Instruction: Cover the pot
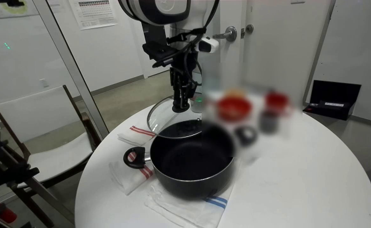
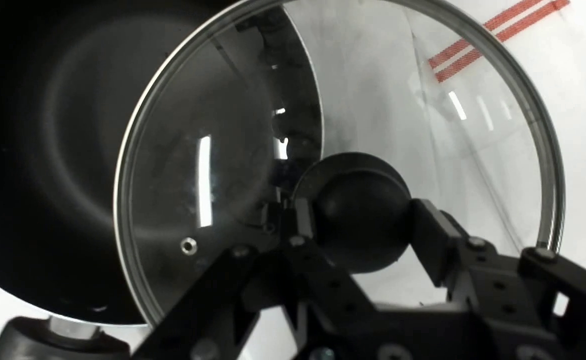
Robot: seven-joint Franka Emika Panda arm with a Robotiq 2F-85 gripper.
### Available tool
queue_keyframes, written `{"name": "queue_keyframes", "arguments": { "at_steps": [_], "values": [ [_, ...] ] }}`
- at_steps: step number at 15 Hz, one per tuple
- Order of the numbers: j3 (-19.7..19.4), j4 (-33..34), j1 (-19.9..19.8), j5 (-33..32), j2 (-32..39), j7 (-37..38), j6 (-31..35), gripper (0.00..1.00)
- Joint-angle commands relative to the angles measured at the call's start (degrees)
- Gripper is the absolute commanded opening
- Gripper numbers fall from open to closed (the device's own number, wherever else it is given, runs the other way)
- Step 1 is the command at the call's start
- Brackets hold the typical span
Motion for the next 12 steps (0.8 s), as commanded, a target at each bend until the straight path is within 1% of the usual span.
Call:
{"name": "queue_keyframes", "arguments": {
  "at_steps": [1, 7, 12],
  "values": [
    [-1.24, -7.32, -0.57, 2.22, -6.22, 1.77, 1.52, 0.25],
    [-3.46, -10.43, -1.16, 2.56, -8.64, 4.31, -0.37, 0.25],
    [-4.68, -11.01, -1.93, 3.17, -8.31, 6.13, -0.86, 0.25]
  ]
}}
